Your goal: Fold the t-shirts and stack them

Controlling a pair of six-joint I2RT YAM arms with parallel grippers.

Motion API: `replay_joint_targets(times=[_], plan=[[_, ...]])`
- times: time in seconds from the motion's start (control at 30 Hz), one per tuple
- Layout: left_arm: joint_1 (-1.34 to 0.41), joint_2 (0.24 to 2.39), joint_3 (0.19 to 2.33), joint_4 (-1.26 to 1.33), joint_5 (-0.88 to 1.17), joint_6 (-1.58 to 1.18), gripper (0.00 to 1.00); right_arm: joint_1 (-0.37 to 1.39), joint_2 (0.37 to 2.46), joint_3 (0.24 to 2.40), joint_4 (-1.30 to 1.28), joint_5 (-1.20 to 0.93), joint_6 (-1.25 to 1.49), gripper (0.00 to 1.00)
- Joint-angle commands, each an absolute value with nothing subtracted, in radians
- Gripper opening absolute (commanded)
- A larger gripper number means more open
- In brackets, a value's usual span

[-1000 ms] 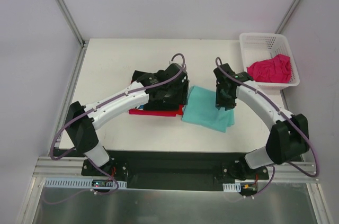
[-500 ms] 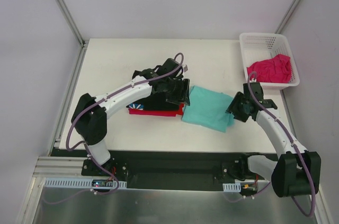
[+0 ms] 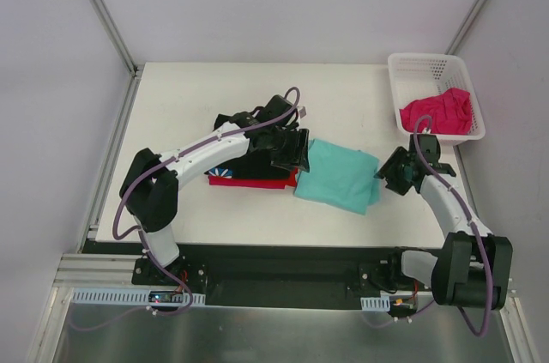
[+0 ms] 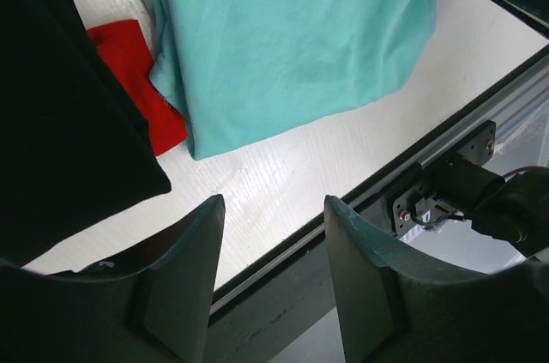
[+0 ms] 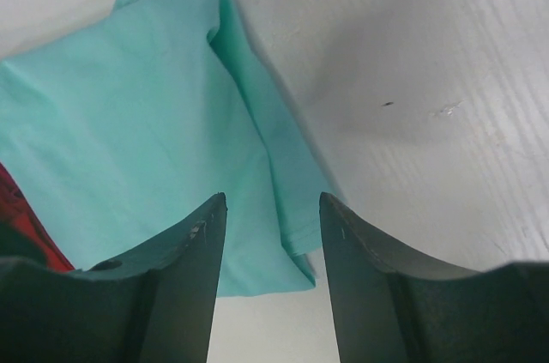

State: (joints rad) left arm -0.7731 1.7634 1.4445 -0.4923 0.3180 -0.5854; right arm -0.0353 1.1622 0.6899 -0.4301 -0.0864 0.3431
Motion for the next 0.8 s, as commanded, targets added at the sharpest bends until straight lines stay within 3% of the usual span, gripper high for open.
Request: replay_joint_targets(times=[0.0, 0.23, 0.3, 0.37, 0.77], plan=[[-0.778, 1.766, 1.46, -0.472, 0.339, -0.575, 0.5, -0.104, 1.192, 0.724, -0.426, -0.11, 0.281, 0.5], [-0.778, 1.787, 1.47, -0.462, 0.351, -0.586, 0.5, -0.161, 1.261, 0.703, -0.391, -0.175, 0.226, 0.54], [-0.778, 1.792, 1.471, -0.46, 0.359, -0.589, 0.49, -0.166, 1.279, 0.69, -0.364, -0.205, 0.215, 0.67], [-0.778, 1.79, 1.467, -0.46, 0.359, -0.591, 0.49, -0.167, 1.287, 0.673, -0.335, -0.238, 0.207, 0.71], [-0.778, 1.798, 1.465, -0.453, 0.36, -0.601, 0.48, -0.178, 1.362, 0.614, -0.236, -0.383, 0.255, 0.61]])
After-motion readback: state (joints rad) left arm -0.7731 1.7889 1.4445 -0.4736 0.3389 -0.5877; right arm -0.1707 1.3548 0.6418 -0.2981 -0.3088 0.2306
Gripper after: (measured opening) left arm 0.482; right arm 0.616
